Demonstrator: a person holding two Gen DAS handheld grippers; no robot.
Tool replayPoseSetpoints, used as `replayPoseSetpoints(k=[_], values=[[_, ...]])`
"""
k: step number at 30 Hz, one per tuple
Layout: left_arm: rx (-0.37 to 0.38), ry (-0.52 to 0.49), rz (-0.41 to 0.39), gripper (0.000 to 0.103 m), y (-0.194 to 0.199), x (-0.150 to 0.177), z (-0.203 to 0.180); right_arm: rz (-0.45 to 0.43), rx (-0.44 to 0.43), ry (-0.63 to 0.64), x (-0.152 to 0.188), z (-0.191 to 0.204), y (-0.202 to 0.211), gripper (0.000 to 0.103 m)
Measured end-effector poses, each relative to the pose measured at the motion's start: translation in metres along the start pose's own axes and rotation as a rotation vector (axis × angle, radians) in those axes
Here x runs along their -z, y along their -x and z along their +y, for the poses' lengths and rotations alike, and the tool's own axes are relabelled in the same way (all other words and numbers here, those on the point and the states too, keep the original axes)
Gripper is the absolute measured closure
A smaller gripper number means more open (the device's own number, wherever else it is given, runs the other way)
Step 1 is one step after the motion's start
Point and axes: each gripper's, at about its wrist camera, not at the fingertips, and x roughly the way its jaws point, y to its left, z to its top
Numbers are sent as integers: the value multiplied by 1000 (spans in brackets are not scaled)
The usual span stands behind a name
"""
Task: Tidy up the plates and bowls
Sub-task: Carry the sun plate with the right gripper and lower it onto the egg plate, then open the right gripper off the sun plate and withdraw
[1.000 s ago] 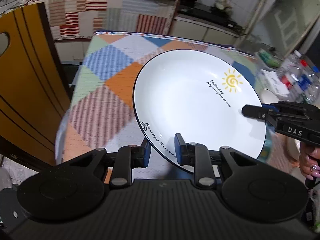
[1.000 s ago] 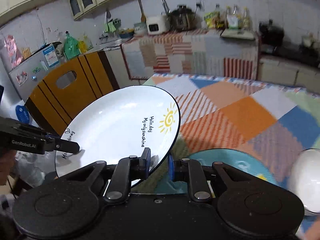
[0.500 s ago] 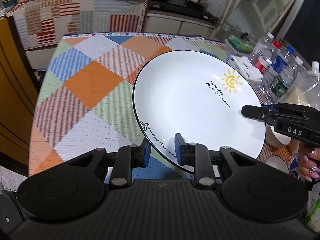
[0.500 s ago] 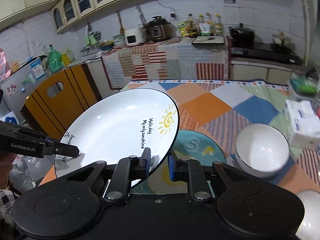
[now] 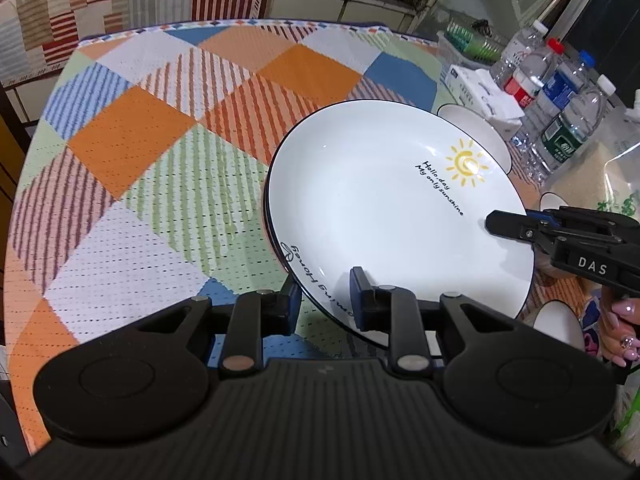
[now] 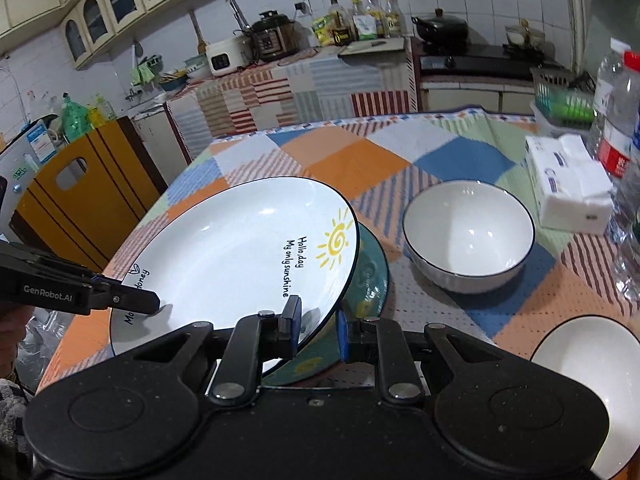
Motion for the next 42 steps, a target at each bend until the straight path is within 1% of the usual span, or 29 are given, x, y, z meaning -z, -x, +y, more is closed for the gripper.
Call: replayPoseSetpoints(k=[8, 13, 17, 20, 22, 25, 28, 31, 33, 35, 37, 39, 41, 42], values=[[-18, -2, 46, 78, -28, -6, 4, 63, 16, -3, 0, -13, -23, 81], [-23, 18, 77, 77, -40, -8, 8, 100, 41, 14, 1, -10, -35, 81], [-24, 12, 79, 76, -41, -8, 8, 117, 100, 46, -4, 0, -37, 80], [-42, -3, 88, 75, -43, -9, 4, 125, 130, 59, -3, 2, -39, 80], [-48, -8, 93, 75, -44, -9, 3, 135, 163, 92, -4, 7, -40, 78], [-60, -8, 109, 73, -48, -10, 0, 159, 209, 103, -3, 11, -44, 75], [-91, 8, 113, 72, -50, -11, -3, 152, 248, 113, -2, 16, -47, 72], [-102, 47, 101, 70, -49, -10, -3, 138, 273, 114, 1, 19, -48, 72], [-101, 66, 100, 69, -44, -7, -3, 120, 277, 119, 3, 21, -37, 71], [-108, 71, 88, 69, -36, -3, -5, 96, 260, 117, 3, 23, -22, 69], [-116, 59, 79, 67, -26, 1, -11, 76, 239, 128, 6, 24, -5, 66], [-130, 40, 81, 62, -18, 4, -18, 59, 243, 135, 9, 26, 10, 66], [-142, 13, 82, 61, -9, 7, -28, 22, 239, 119, 12, 26, 29, 62], [-143, 2, 80, 58, -4, 9, -33, 3, 235, 102, 14, 25, 38, 58]])
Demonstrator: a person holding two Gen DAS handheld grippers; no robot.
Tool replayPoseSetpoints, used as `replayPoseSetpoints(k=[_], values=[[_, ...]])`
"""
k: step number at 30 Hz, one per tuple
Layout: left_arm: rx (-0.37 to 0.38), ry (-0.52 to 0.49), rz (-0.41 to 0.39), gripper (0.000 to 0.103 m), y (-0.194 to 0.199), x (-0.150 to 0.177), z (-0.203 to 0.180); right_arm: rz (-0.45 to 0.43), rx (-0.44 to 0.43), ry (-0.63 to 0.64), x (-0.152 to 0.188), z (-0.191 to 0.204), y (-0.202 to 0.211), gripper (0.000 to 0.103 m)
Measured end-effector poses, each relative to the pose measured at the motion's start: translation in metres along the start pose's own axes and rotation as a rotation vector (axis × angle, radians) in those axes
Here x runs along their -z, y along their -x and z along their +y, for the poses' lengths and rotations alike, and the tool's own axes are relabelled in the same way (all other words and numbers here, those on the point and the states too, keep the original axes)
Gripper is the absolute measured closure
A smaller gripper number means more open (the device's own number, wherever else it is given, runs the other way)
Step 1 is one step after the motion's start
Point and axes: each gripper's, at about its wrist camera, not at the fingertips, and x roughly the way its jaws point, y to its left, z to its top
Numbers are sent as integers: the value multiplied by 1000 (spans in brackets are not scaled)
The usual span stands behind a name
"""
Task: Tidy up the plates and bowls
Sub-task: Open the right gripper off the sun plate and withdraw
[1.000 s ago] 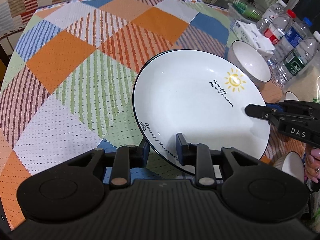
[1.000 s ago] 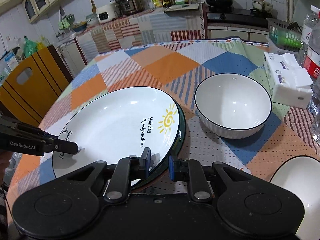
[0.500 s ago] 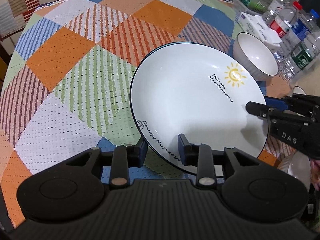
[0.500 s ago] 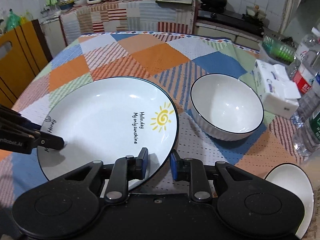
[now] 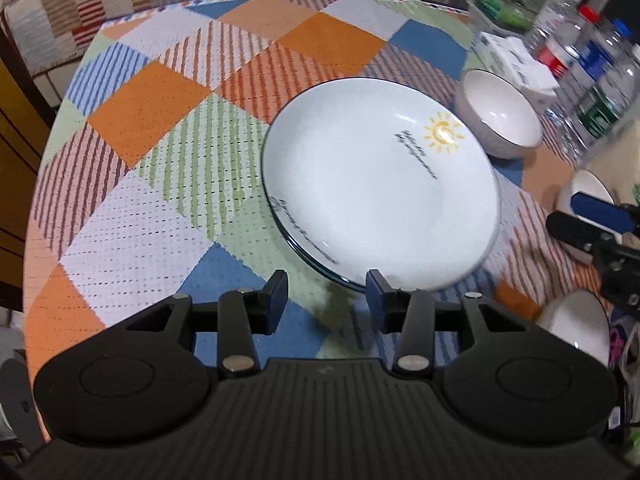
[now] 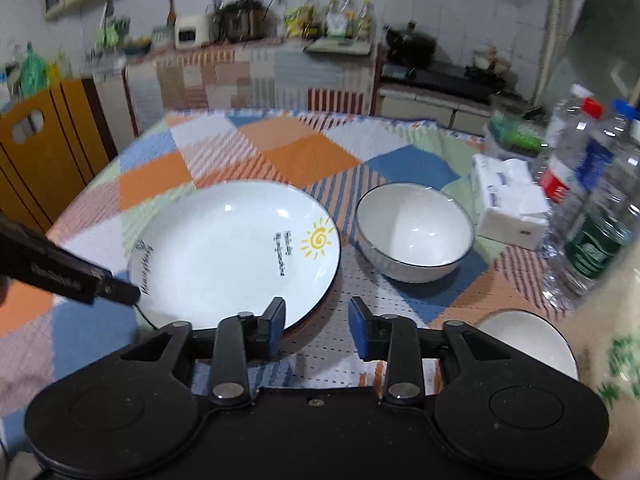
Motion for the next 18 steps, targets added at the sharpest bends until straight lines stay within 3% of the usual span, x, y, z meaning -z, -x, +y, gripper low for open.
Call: replayPoseSetpoints(k=[5, 8, 14, 16, 18], values=[[0, -49, -12, 50, 29, 12, -21, -39, -40, -78, 16, -11, 40, 44], [0, -83, -29, 39, 45, 18, -35, -51, -23, -54, 26, -13, 59, 38], [21, -119, -26, 31, 68, 31, -54, -52, -30, -31, 42, -17, 92, 24], [36, -130, -31, 23, 73, 35, -60, -47, -40, -26, 48, -17, 99, 10], [62, -122, -34, 21, 76, 40, -65, -48, -36, -5, 56, -15, 103, 10]])
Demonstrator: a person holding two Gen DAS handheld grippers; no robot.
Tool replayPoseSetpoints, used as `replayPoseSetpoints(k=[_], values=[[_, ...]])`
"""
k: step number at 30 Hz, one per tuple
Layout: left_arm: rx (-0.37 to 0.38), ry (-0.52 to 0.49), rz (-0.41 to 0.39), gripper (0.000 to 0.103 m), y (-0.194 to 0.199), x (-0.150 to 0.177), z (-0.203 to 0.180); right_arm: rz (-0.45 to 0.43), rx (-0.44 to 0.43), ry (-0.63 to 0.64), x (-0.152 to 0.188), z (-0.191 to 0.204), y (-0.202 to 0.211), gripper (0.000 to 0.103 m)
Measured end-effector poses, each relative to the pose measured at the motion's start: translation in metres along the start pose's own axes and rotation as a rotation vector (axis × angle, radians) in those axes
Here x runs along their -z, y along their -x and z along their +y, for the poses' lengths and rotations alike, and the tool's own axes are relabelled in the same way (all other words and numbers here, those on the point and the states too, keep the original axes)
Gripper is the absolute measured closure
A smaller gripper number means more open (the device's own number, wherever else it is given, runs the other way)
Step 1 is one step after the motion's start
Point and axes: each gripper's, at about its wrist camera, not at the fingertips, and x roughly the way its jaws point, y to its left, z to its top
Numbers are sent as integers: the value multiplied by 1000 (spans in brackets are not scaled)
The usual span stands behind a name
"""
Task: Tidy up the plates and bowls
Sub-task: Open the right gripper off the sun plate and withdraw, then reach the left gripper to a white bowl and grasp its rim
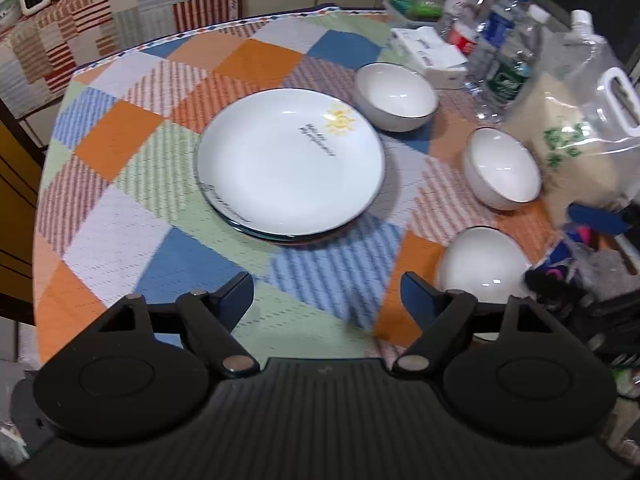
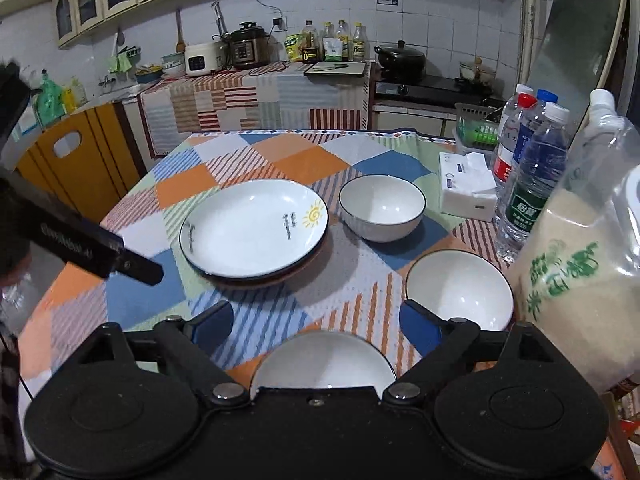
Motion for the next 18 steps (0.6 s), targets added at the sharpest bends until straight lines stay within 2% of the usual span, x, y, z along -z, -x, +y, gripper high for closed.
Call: replayPoseSetpoints(k=[5, 11, 18], values=[[-2, -13, 33, 18, 0, 6, -18, 36, -11, 83, 26, 5, 1, 10], [-5, -11, 44, 18, 0, 14, -34, 73, -80, 149, 54, 10, 3, 10], [23, -75, 47, 20, -12, 18, -61, 110, -66, 178, 78, 2, -8, 10]])
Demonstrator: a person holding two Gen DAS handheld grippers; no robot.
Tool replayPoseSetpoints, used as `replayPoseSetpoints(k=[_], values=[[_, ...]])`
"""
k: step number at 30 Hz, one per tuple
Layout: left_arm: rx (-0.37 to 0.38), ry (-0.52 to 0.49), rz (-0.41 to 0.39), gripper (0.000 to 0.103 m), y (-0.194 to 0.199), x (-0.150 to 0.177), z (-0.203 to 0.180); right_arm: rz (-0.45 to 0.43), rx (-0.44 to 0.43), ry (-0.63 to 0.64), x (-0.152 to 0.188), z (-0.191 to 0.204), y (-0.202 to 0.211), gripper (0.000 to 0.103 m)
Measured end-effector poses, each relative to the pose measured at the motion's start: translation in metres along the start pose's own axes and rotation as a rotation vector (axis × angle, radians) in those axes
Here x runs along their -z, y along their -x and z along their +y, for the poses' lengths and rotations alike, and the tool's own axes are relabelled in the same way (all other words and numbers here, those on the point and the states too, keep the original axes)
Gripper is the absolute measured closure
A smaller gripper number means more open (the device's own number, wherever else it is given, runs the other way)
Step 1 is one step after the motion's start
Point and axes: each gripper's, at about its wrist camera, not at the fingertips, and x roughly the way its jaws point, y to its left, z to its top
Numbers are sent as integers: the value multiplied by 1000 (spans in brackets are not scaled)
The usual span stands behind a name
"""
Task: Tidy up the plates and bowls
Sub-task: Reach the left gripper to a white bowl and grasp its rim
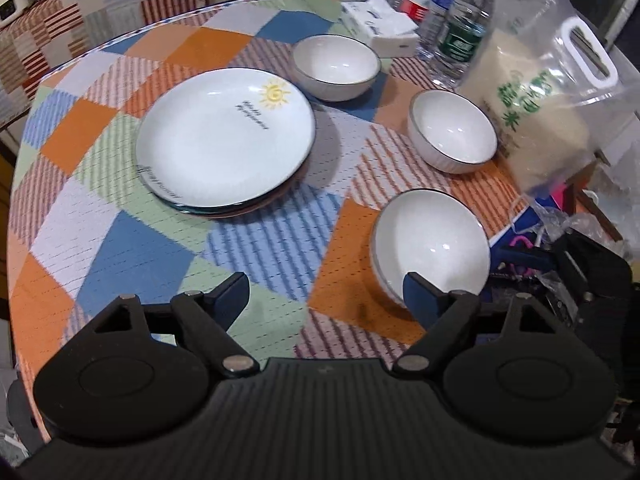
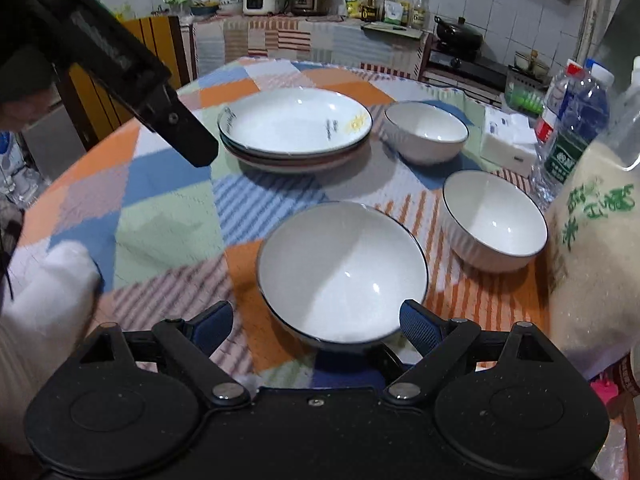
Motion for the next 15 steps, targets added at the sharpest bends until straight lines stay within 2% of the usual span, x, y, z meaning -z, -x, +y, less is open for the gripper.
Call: replayPoseSetpoints(k=[6, 10, 15], values=[[33, -9, 15, 22, -29, -1, -16, 11, 33, -29, 6, -10, -23, 6], [51, 12, 41, 28, -52, -2, -18, 21, 0, -70, 4, -18, -36, 2], [51, -18, 76, 48, -76, -1, -28, 24, -21, -86, 6, -20, -48, 0]])
